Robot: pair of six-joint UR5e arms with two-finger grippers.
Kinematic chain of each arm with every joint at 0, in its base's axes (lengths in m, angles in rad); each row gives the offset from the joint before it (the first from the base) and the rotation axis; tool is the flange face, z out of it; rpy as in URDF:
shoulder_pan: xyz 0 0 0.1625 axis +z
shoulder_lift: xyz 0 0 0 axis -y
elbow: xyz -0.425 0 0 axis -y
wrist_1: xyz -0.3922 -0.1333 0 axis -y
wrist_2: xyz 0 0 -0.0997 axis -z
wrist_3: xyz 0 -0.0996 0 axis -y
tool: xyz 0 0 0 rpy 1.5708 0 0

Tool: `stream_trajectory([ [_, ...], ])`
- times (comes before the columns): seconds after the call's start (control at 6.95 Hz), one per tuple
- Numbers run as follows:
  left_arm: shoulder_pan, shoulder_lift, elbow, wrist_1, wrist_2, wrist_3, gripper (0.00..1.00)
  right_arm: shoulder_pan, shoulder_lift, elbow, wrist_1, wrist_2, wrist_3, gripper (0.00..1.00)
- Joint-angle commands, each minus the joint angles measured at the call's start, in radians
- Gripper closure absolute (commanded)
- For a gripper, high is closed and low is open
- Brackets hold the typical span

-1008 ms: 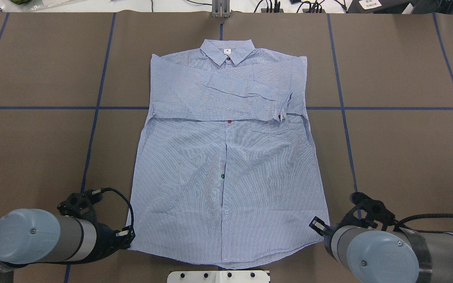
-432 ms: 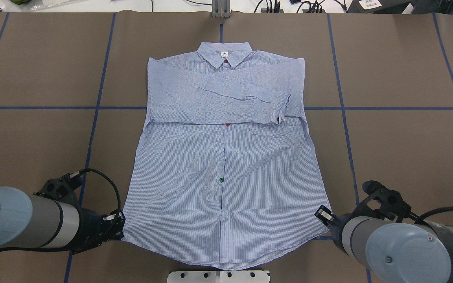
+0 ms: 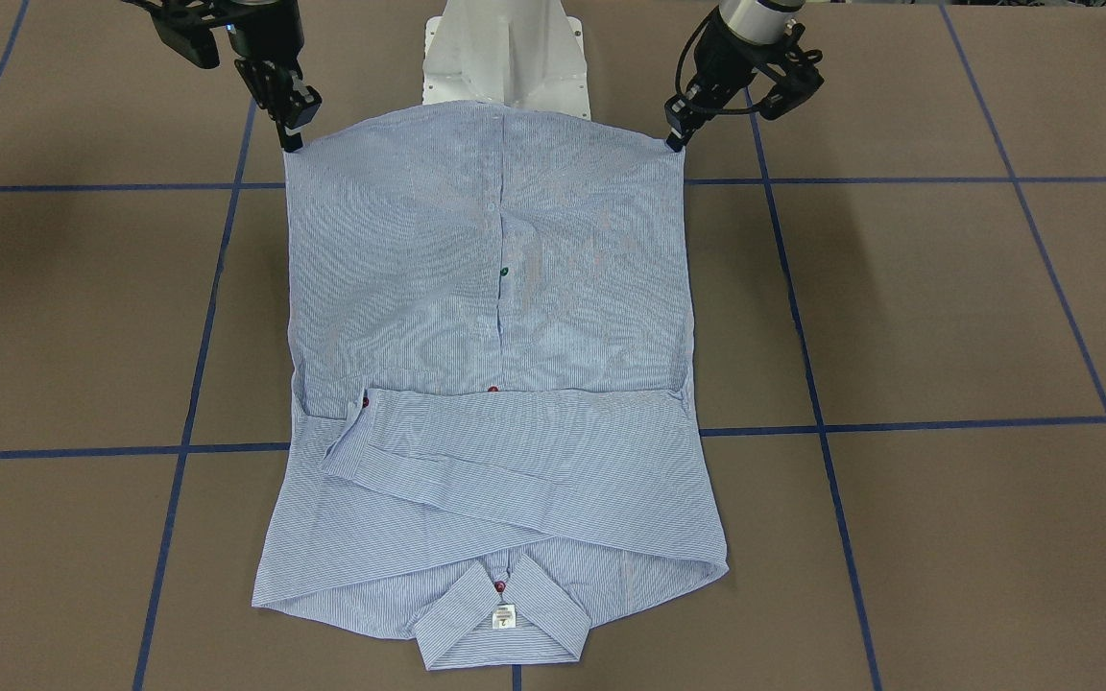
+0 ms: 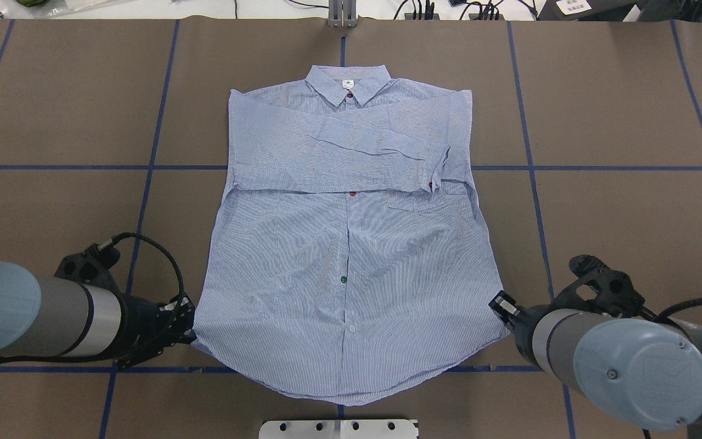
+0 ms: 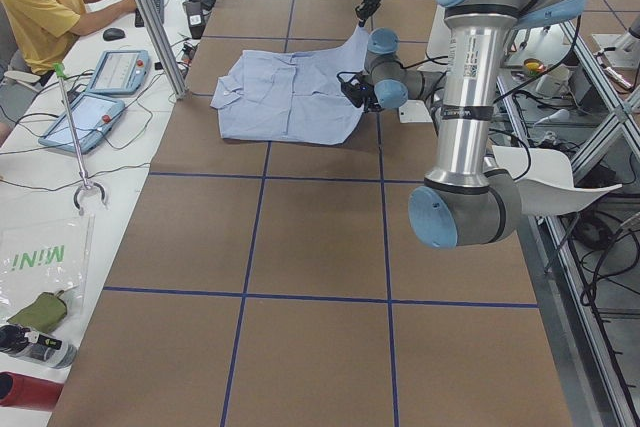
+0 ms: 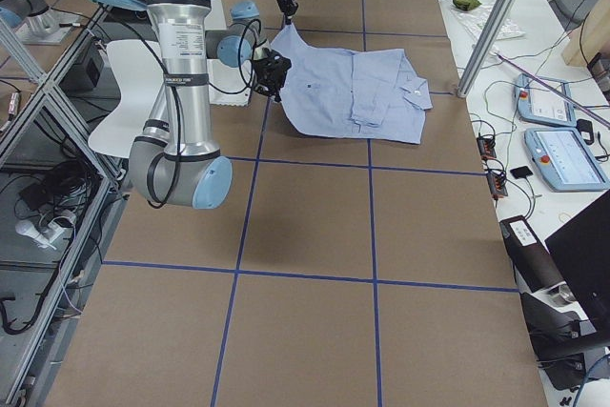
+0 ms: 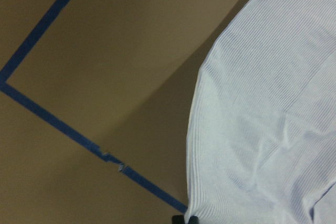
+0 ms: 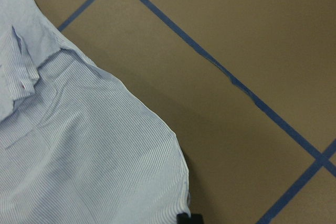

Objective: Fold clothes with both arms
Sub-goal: 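Lift the hem with both grippers and fold it up onto the collar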

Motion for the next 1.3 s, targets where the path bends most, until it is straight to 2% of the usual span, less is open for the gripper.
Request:
stream_trajectory([
  [0.0, -0.133, -0.072, 0.019, 0.028, -0.029, 0.059, 1.0, 0.083, 0.008, 0.004, 0.0, -0.006, 0.0, 1.0],
  [0.14, -0.231, -0.102, 0.017, 0.045, -0.118, 0.059, 1.0, 0.104, 0.019, 0.028, -0.001, -0.019, 0.002, 1.0],
  [0.29, -0.303, -0.153, 0.018, 0.115, -0.152, 0.059, 1.0, 0.108, 0.019, 0.039, -0.001, -0.071, 0.028, 1.0],
  [0.43, -0.321, -0.165, 0.02, 0.144, -0.155, 0.059, 1.0, 0.109, 0.021, 0.037, -0.001, -0.131, 0.057, 1.0],
  [0.72, -0.326, -0.168, 0.024, 0.145, -0.163, 0.059, 1.0, 0.152, 0.028, 0.034, -0.008, -0.145, 0.059, 1.0],
  [1.01, -0.348, -0.266, 0.166, 0.138, -0.16, 0.059, 1.0, 0.21, 0.147, -0.132, -0.009, -0.144, 0.045, 1.0],
  [1.15, -0.37, -0.288, 0.215, 0.123, -0.161, 0.085, 1.0, 0.261, 0.186, -0.169, -0.009, -0.135, 0.034, 1.0],
])
